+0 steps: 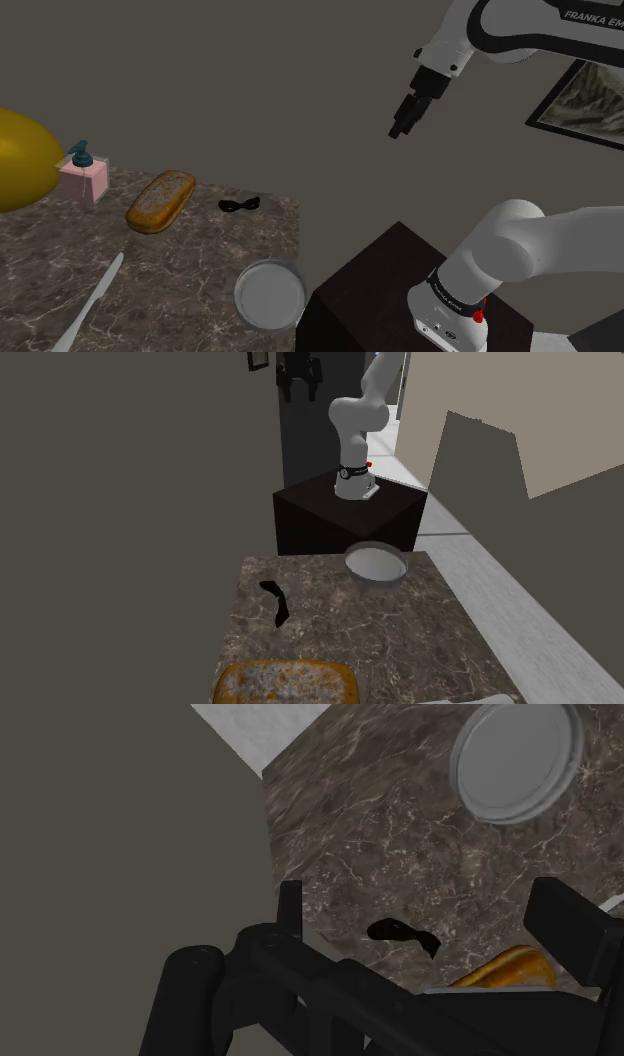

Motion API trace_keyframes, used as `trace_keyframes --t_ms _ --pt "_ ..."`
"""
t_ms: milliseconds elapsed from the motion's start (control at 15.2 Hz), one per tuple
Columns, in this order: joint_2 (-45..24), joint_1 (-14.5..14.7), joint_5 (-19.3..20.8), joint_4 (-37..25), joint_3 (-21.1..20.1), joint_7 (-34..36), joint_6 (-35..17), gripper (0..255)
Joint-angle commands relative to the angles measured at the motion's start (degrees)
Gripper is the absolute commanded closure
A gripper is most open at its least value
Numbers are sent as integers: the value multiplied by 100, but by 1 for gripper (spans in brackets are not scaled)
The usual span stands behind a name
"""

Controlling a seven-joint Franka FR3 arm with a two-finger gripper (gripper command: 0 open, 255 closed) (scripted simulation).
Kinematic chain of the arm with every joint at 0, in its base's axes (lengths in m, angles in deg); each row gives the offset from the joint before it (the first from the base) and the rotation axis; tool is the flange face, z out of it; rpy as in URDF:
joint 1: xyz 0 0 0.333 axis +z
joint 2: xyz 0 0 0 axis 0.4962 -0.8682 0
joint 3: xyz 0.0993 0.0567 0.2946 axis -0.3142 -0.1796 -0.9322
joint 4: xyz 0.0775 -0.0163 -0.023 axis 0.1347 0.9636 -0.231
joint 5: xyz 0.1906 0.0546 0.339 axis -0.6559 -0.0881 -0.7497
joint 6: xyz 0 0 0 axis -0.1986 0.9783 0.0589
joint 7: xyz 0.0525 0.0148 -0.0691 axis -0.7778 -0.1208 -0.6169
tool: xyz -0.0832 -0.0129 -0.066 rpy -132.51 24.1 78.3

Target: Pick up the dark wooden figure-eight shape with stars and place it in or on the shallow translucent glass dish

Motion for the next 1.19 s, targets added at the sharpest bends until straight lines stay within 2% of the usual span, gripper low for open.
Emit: trace_keyframes --t_ms 0,528,1122 --pt "0 0 0 0 0 0 0 0" --pt "-1652 349 -151 -167 2 -686 -1260 0" --pt "-3668 698 -374 -920 -89 -1438 -2268 0"
